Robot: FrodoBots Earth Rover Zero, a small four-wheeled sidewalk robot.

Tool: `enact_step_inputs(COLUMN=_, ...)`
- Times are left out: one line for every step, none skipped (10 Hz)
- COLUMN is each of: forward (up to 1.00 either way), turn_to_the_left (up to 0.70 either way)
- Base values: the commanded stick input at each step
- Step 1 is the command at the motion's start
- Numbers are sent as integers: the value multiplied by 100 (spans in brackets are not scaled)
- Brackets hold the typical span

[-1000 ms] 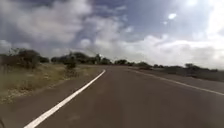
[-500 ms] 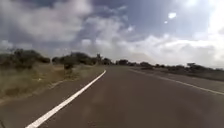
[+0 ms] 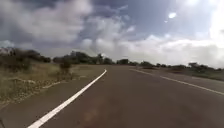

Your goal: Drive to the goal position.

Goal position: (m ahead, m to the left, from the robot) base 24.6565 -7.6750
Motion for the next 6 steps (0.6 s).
enact_step_inputs(forward=100, turn_to_the_left=0)
enact_step_inputs(forward=100, turn_to_the_left=0)
enact_step_inputs(forward=100, turn_to_the_left=0)
enact_step_inputs(forward=100, turn_to_the_left=0)
enact_step_inputs(forward=100, turn_to_the_left=0)
enact_step_inputs(forward=100, turn_to_the_left=0)
